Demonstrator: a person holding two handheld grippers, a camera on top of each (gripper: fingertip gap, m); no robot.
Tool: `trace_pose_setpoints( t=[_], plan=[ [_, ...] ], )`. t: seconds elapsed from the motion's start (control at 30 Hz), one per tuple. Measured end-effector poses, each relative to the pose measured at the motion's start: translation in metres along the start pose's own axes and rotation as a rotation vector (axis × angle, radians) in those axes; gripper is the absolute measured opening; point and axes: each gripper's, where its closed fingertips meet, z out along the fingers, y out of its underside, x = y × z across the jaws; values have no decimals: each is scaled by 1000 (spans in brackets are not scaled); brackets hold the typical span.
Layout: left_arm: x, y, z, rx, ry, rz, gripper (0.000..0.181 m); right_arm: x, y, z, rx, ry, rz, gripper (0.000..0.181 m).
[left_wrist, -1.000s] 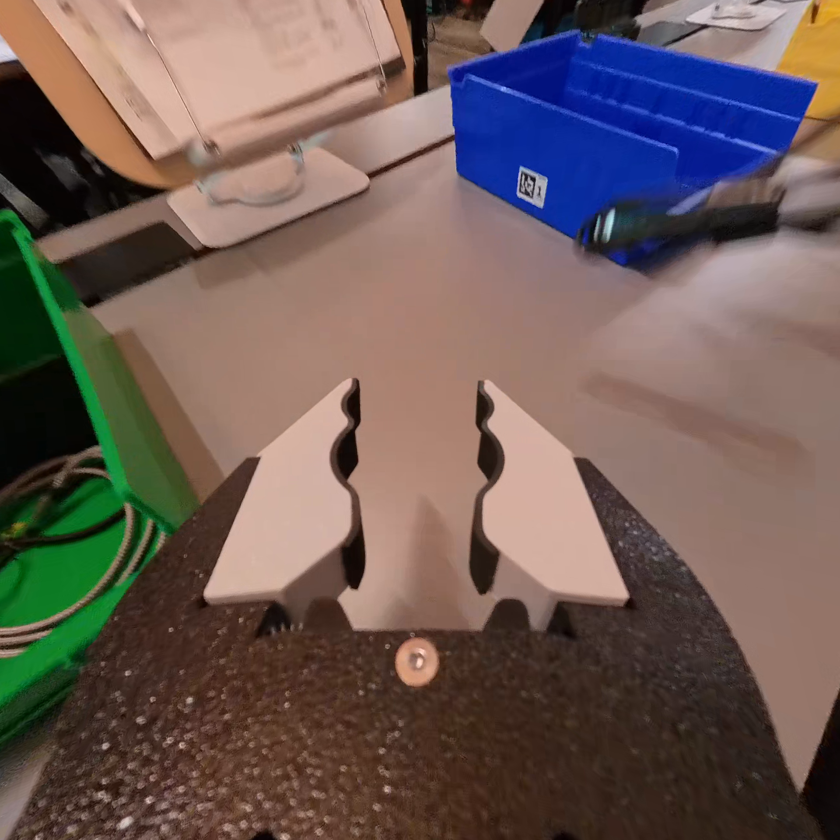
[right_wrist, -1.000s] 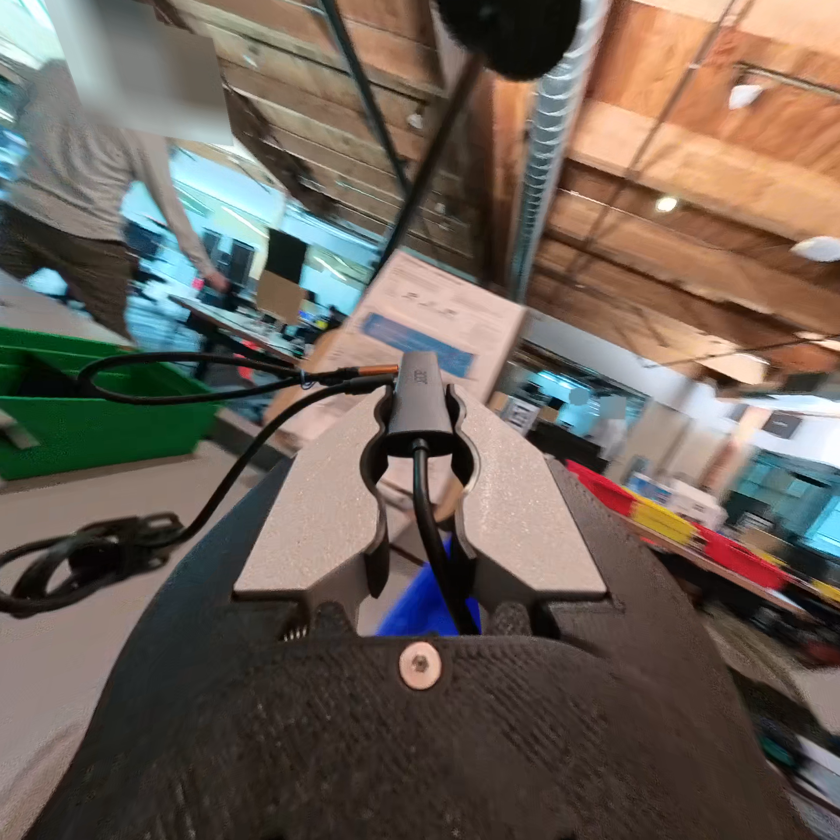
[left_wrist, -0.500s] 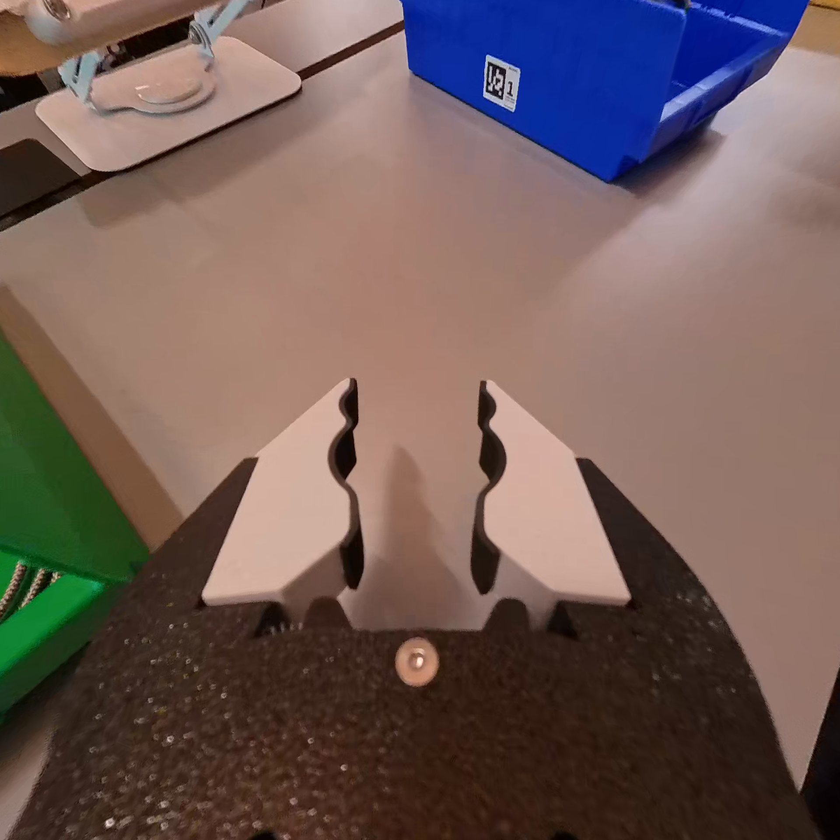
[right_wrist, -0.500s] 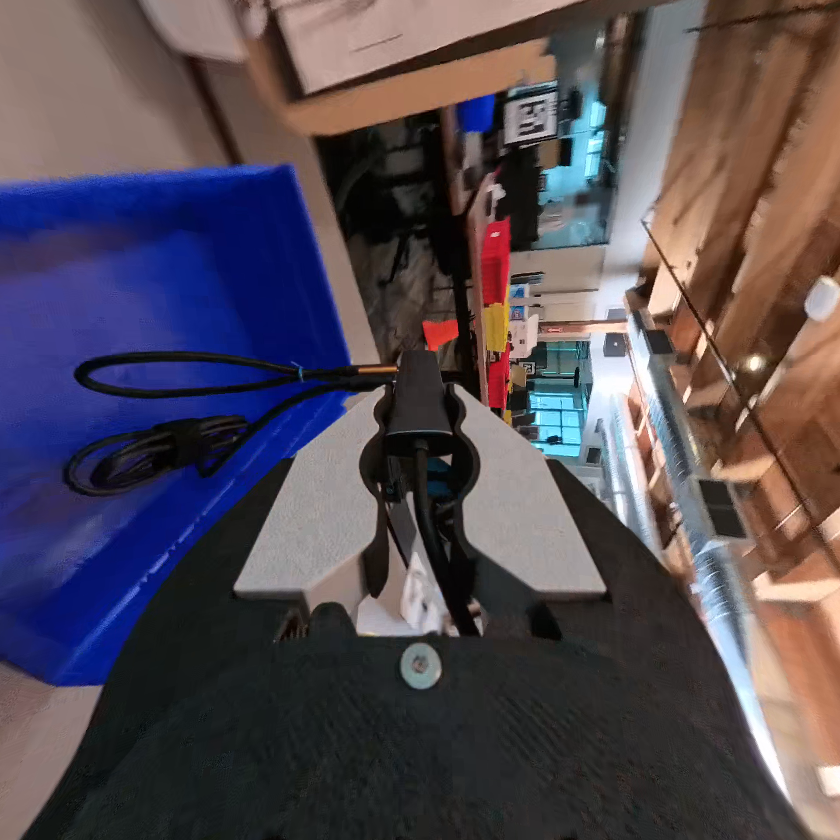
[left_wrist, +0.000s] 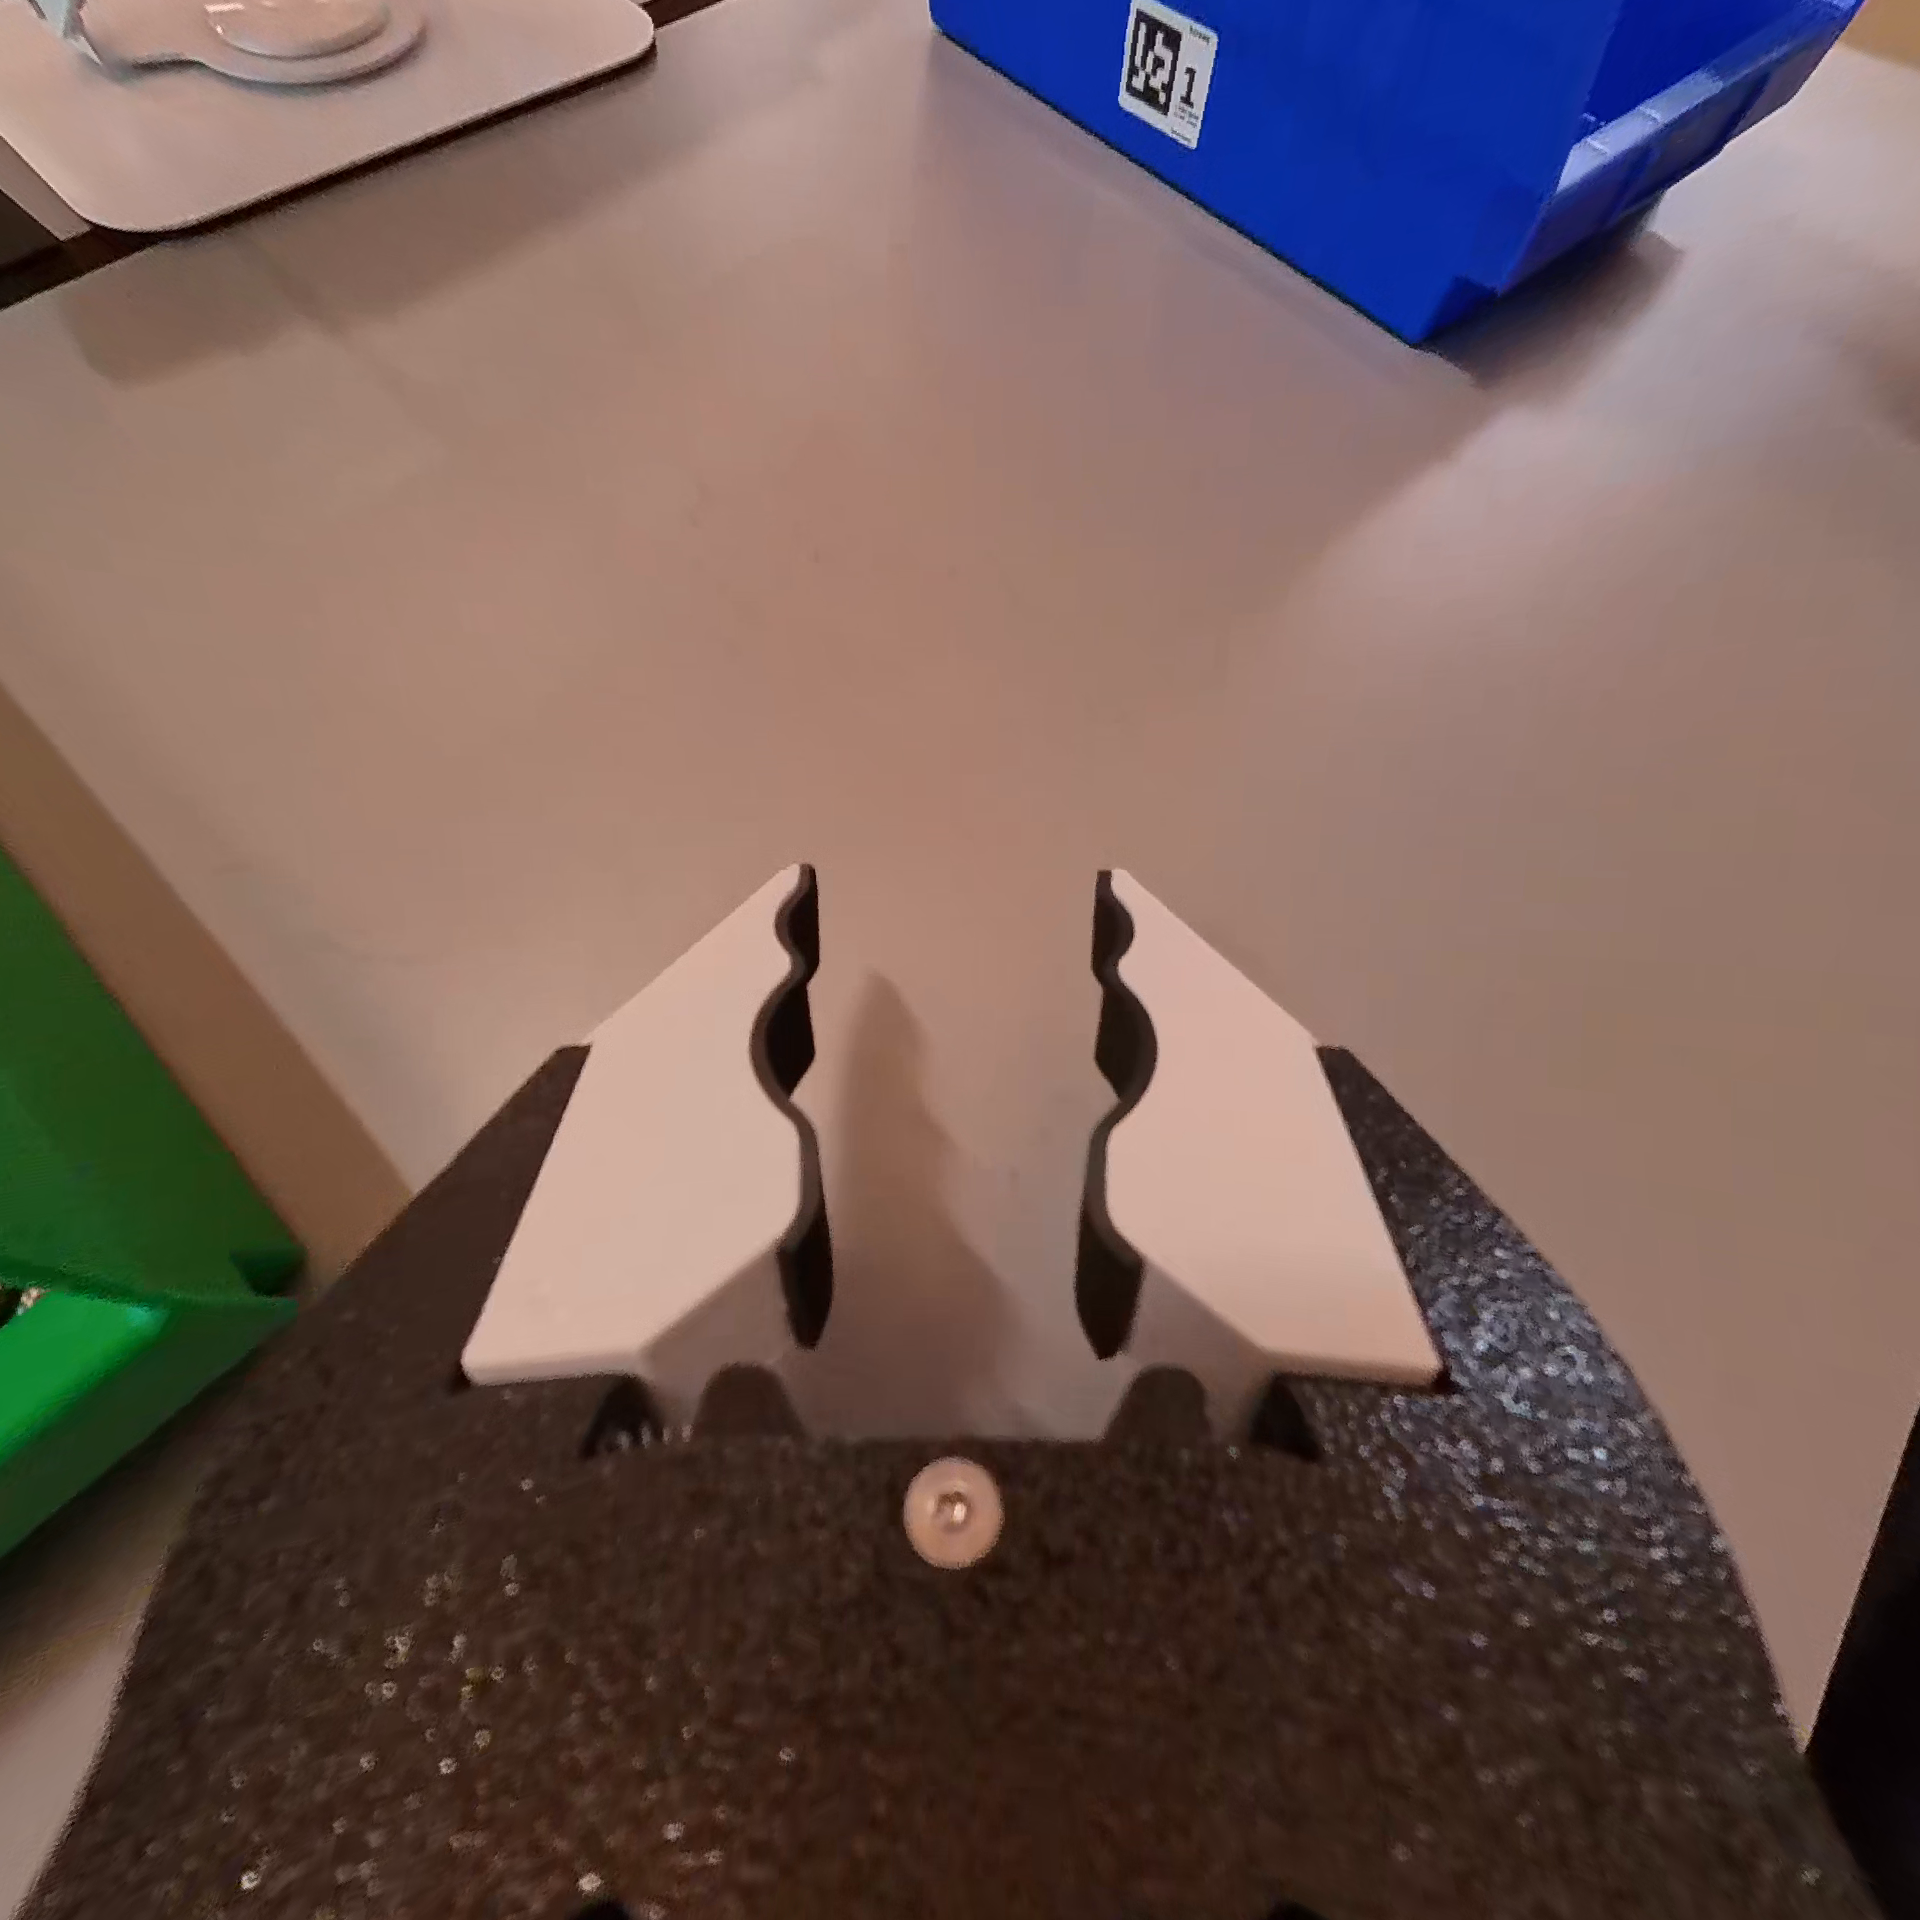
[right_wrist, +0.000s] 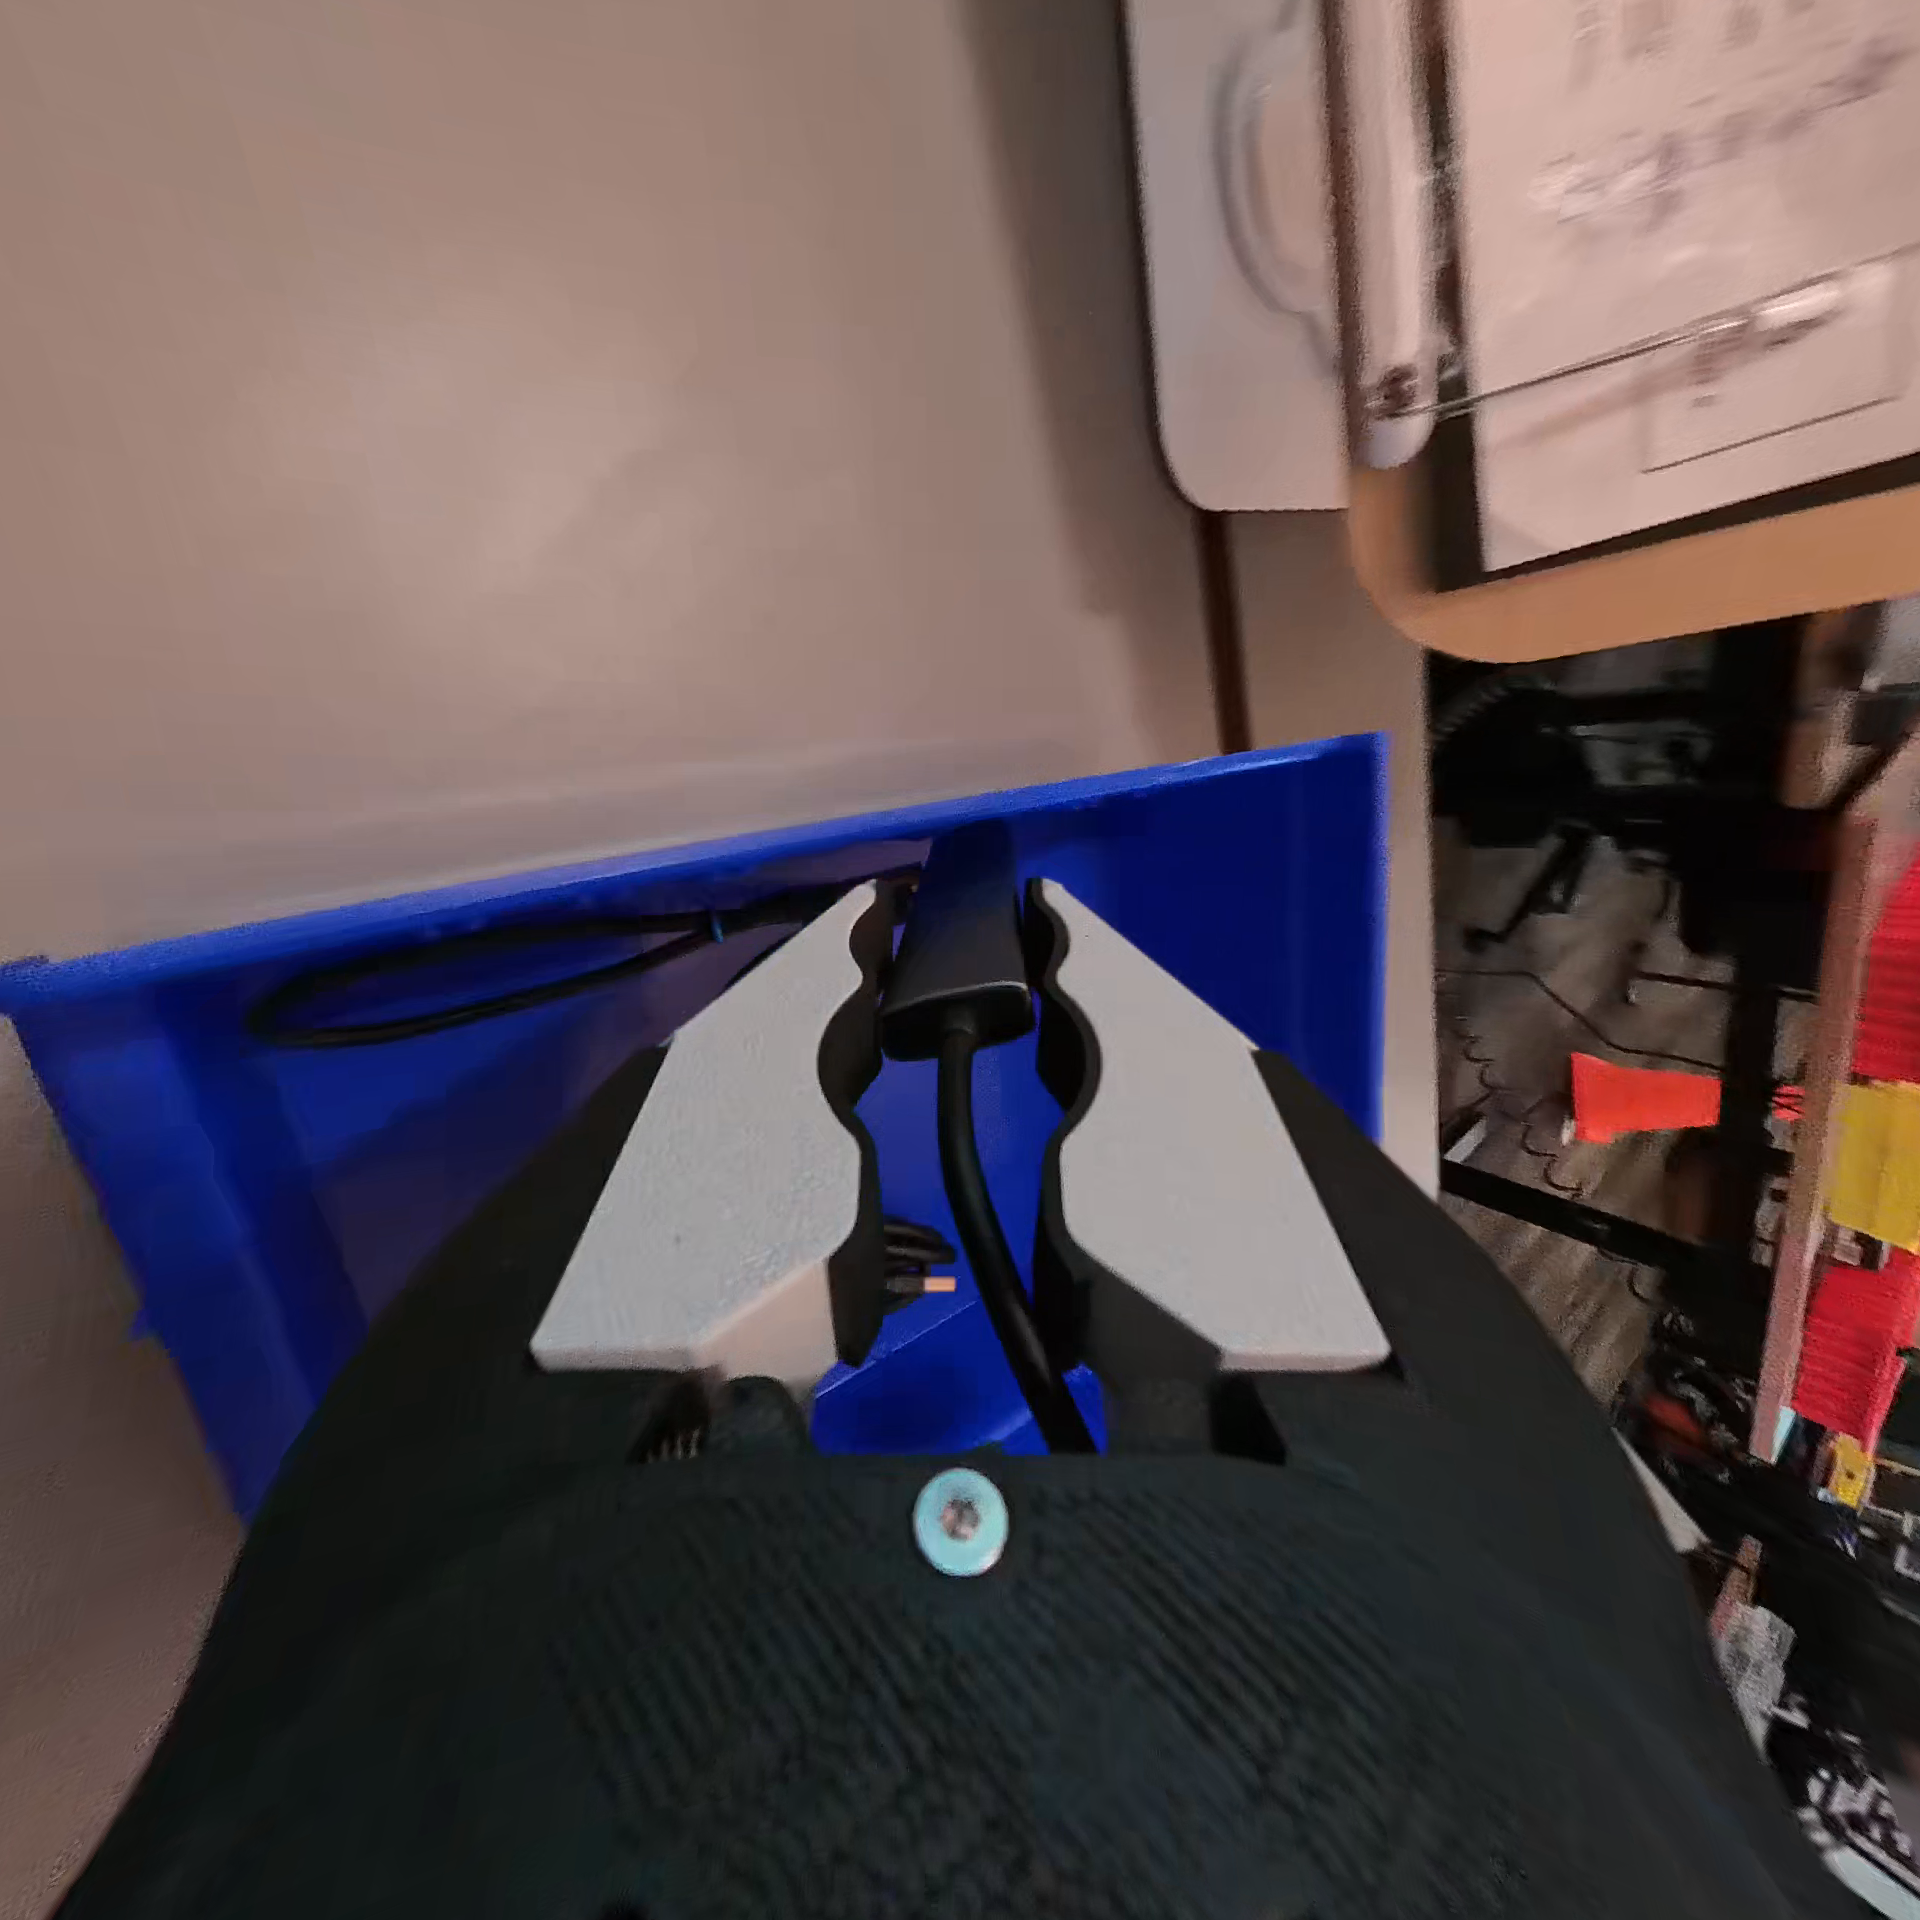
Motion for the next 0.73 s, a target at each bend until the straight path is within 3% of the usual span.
trace_pose_setpoints(
  t=[0.03, 0.2, 0.33, 0.47, 0.6, 0.73],
  plan=[
    [0, 1, 0, -3, 2, -1, 51, -5, 3, 4, -14, -27, -16, 24],
    [-3, 2, -1, 2, 2, -14, 50, -12, 10, 18, -19, -49, -34, 24],
    [-3, 5, 0, -5, 11, -24, 50, 22, 26, 15, -63, 122, -10, 60],
    [-6, 8, 1, -16, 9, -26, 50, 44, 15, -8, 12, 210, -24, 82],
    [-6, 10, 3, -23, 15, -43, 50, 51, 8, -33, 70, 239, -38, 82],
    [-4, 13, 5, -37, 19, -37, 50, 56, 19, -47, 26, 285, -66, 69]
  ],
)
